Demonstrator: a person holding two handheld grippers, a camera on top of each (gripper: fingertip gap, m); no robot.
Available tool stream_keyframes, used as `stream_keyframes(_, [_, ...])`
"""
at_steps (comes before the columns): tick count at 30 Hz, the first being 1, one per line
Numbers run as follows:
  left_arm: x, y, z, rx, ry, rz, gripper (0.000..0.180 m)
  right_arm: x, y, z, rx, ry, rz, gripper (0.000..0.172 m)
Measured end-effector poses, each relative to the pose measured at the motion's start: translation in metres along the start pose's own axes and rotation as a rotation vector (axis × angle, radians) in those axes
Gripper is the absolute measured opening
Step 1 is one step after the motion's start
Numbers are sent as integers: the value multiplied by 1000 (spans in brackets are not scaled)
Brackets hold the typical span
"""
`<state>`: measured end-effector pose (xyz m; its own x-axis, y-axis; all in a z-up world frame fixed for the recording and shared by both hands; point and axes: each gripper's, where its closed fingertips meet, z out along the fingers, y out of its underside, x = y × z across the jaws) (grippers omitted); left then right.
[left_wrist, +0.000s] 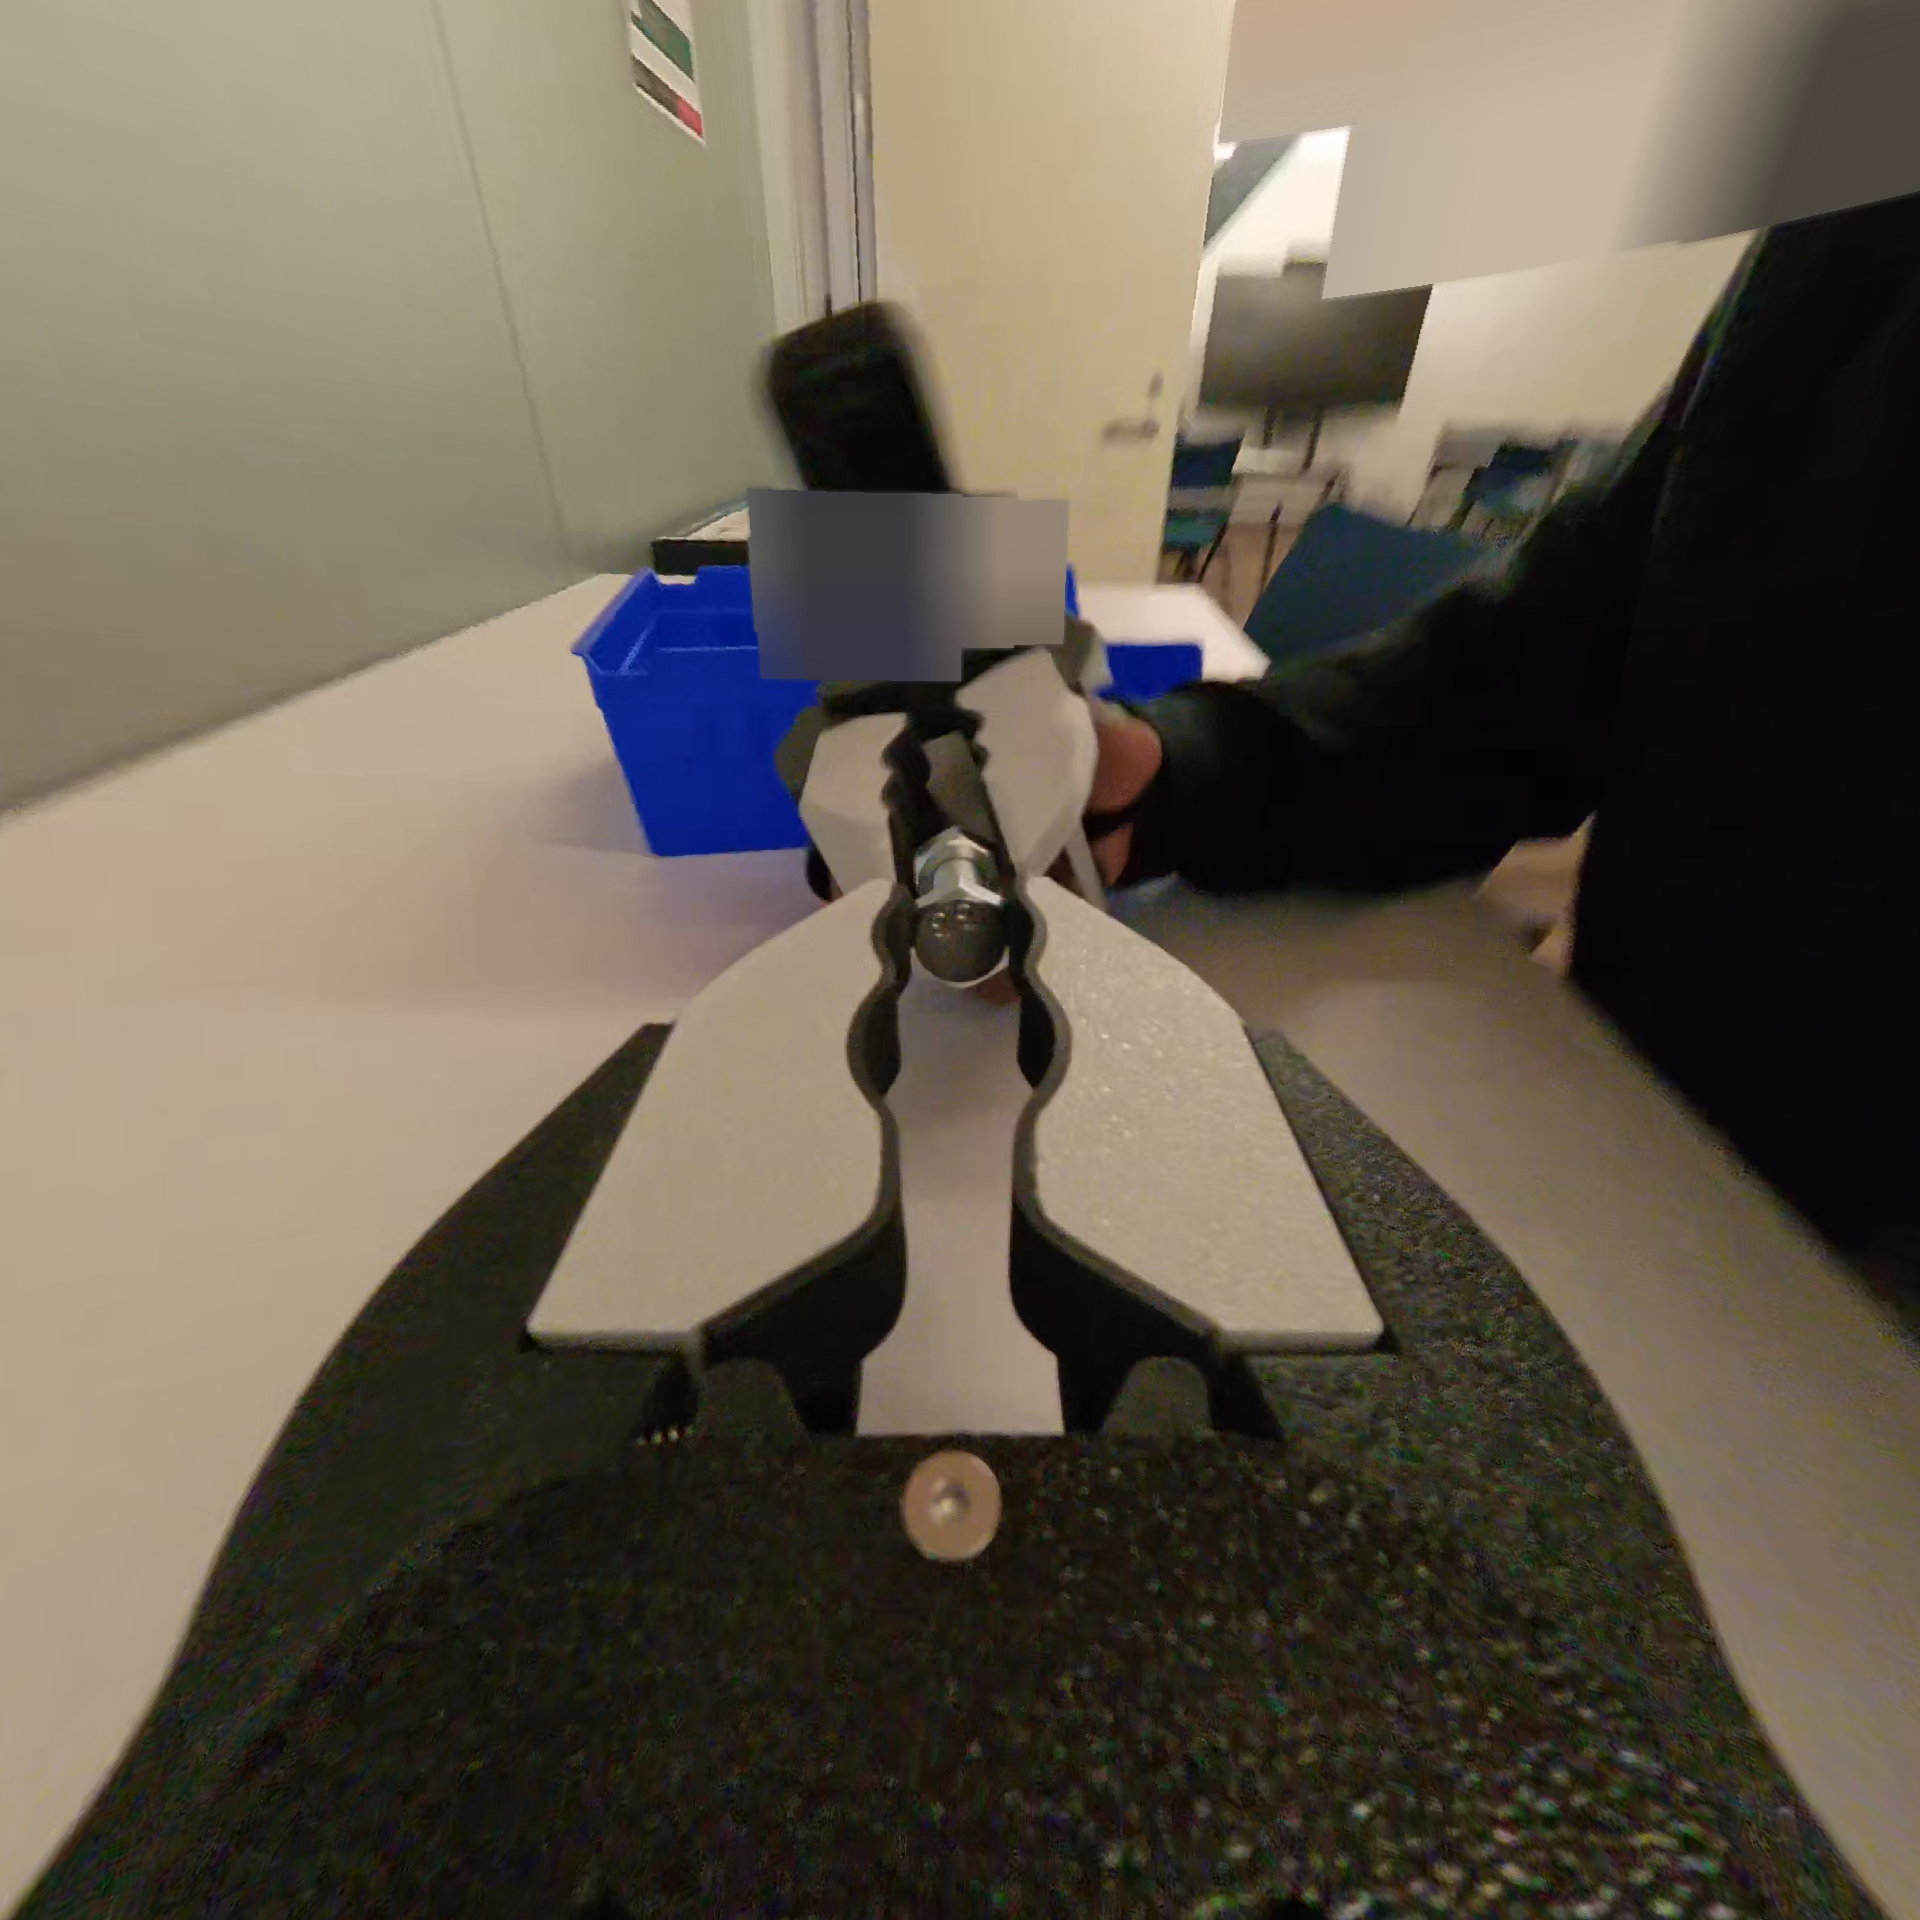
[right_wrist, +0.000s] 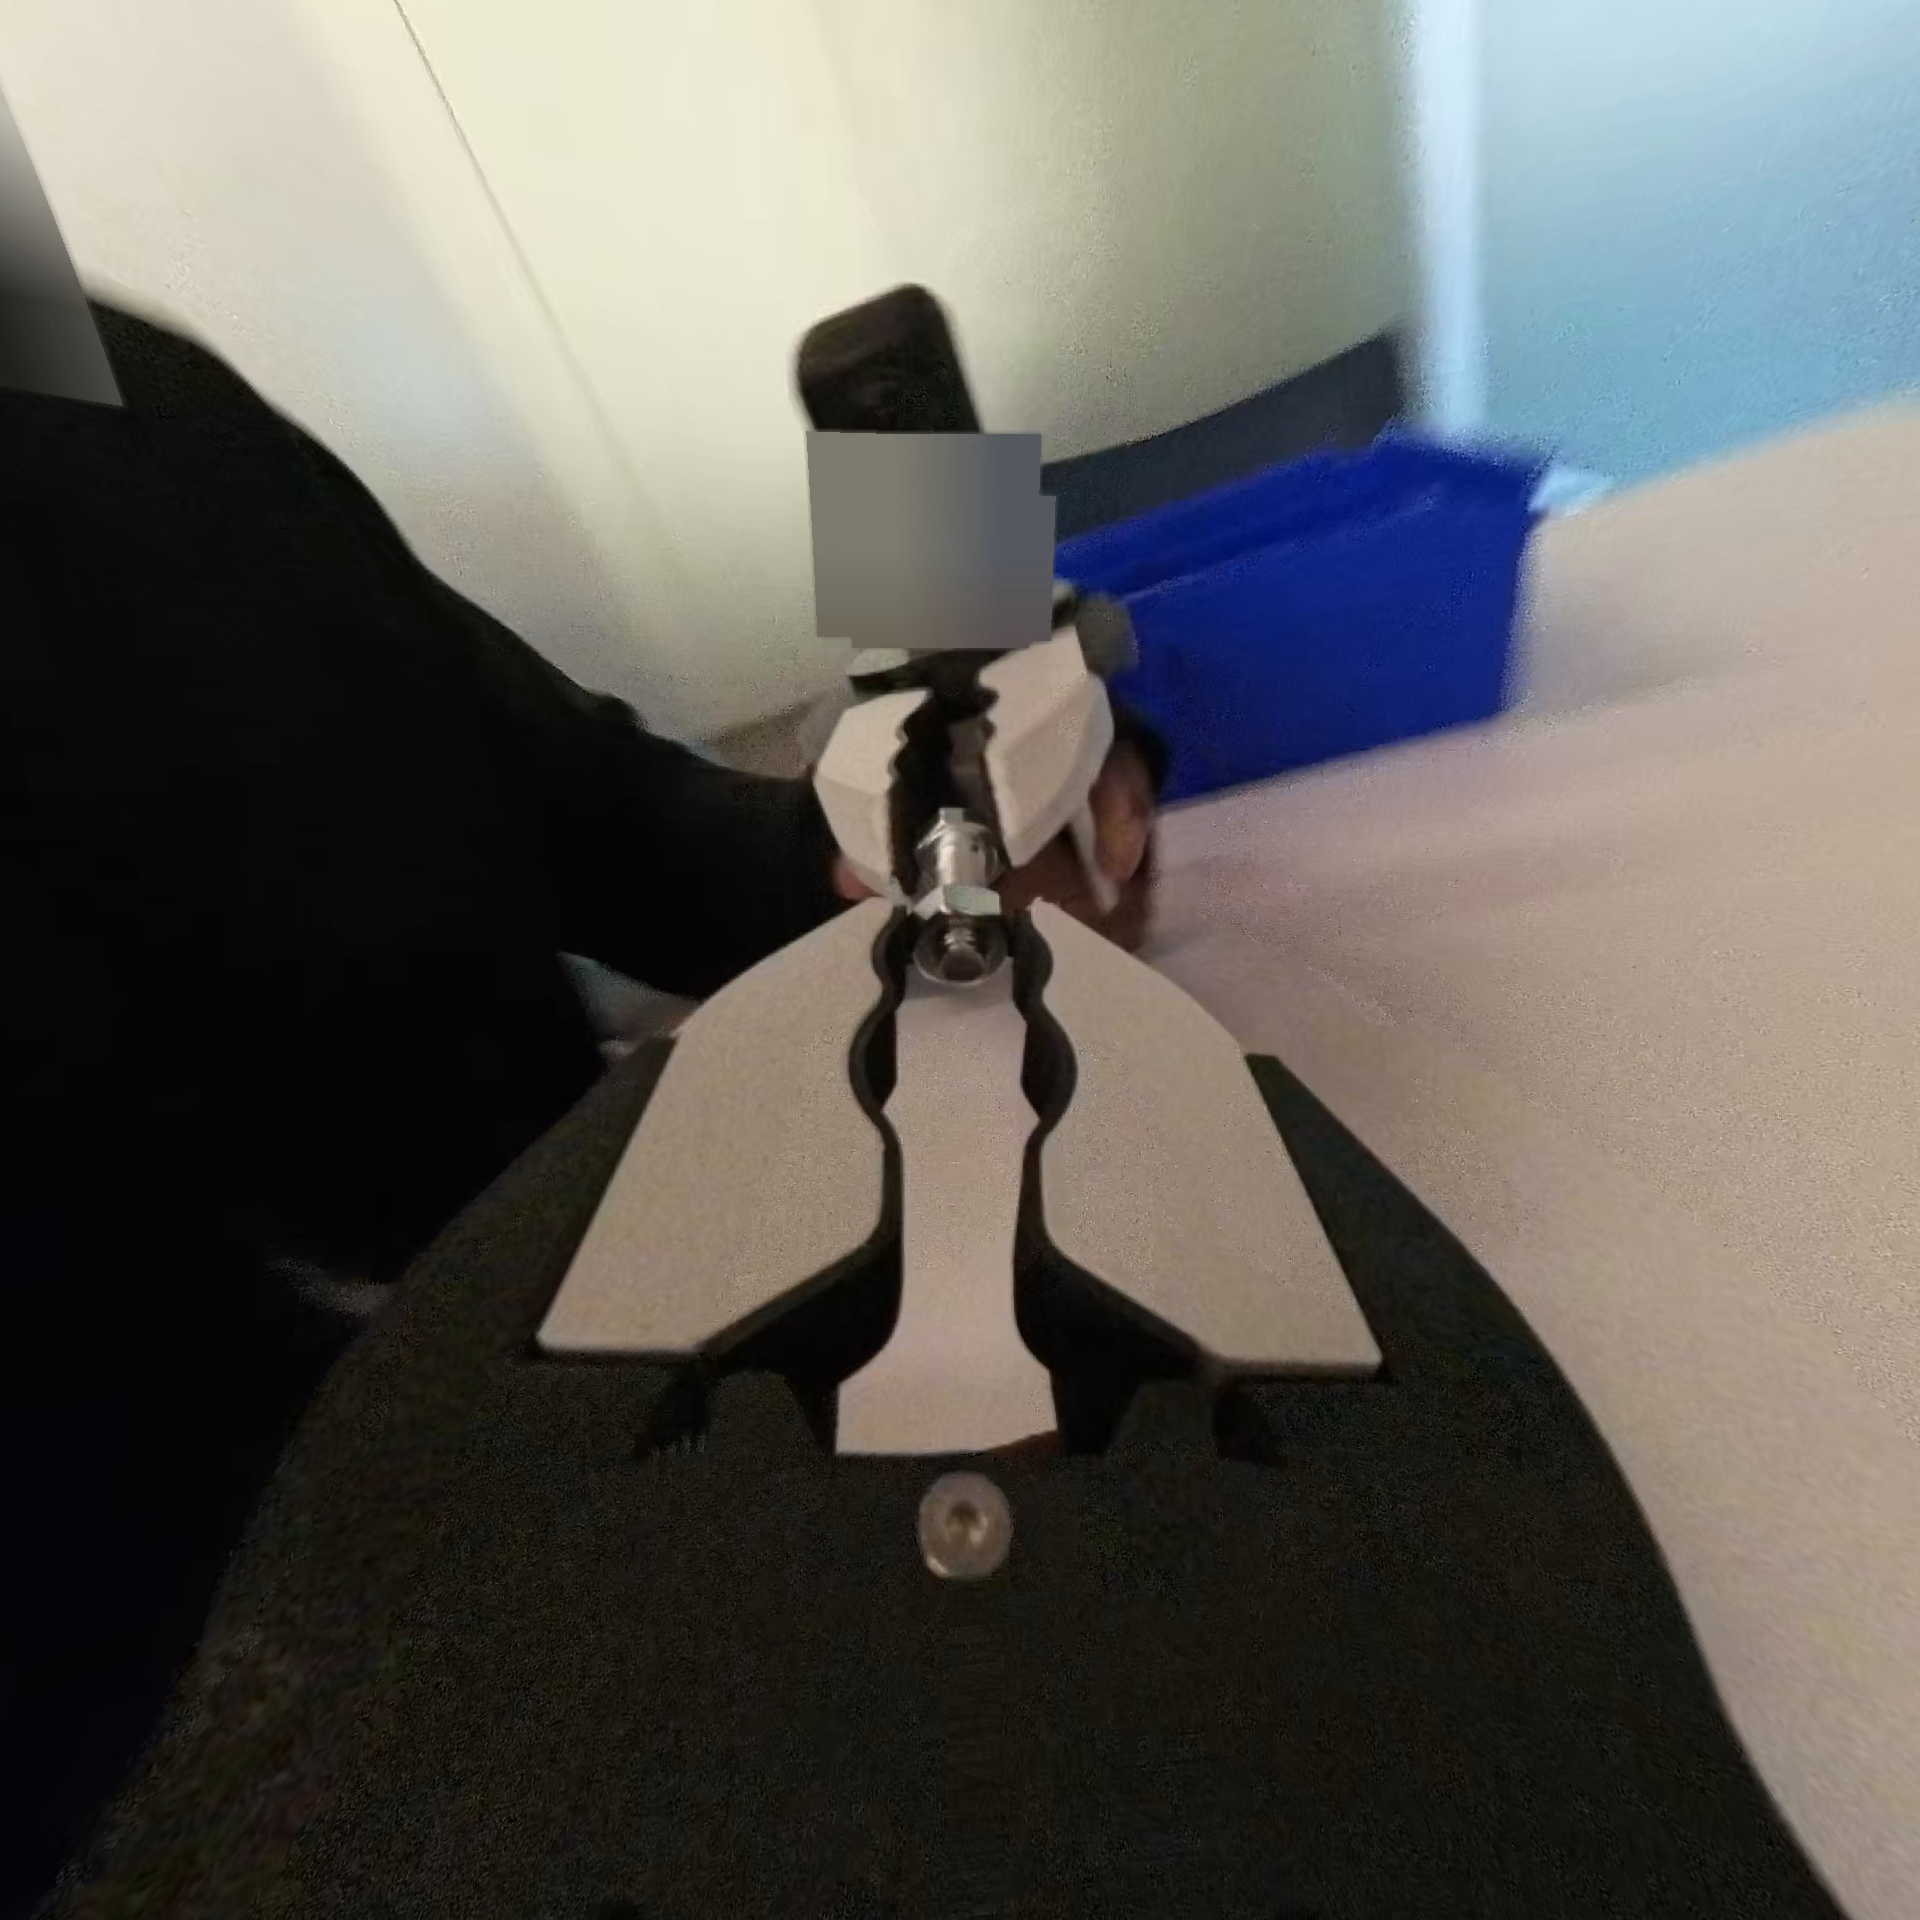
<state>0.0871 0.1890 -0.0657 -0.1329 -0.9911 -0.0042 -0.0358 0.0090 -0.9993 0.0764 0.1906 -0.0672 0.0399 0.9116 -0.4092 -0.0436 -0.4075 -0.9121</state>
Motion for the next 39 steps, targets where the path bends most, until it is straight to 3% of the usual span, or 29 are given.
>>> stream_keyframes(2, [5,6,1,-90,-31,191,17,0,7,-1,-11,-124,278,19])
stream_keyframes(4, [-1,5,1,-120,-102,241,17,9,1,-3,55,-101,283,23])
stream_keyframes(5, [-3,3,0,-105,-112,210,17,11,-6,-5,93,-72,231,34])
stream_keyframes(7, [-7,-5,-4,-35,-107,129,17,12,-17,-11,134,15,56,38])
stream_keyframes(13, [-16,-21,-14,145,-45,-161,17,11,-20,-12,42,359,-704,46])
stream_keyframes(18, [-12,-16,-6,164,21,-276,17,10,-8,2,-61,446,-919,42])
stream_keyframes(20, [-8,-13,-2,155,43,-287,17,10,-9,1,-50,463,-919,20])
stream_keyframes(23, [-6,-10,-1,120,38,-236,17,6,-6,0,-49,344,-721,19])
stream_keyframes(25, [-3,-7,0,70,17,-121,17,2,-3,1,-39,210,-464,19])
stream_keyframes(28, [2,-1,0,-26,-28,101,17,-4,3,1,-40,-30,77,19])
stream_keyframes(30, [3,1,1,-72,-58,201,17,-3,5,0,-25,-125,285,19])
stream_keyframes(32, [-3,-4,1,-43,-89,149,17,8,-1,-1,37,-61,242,36])
stream_keyframes(34, [-7,-9,-3,13,-77,61,17,19,-5,-4,41,69,58,50])
stream_keyframes(39, [-18,-15,-13,88,-66,-120,17,20,-14,-9,6,316,-503,54])
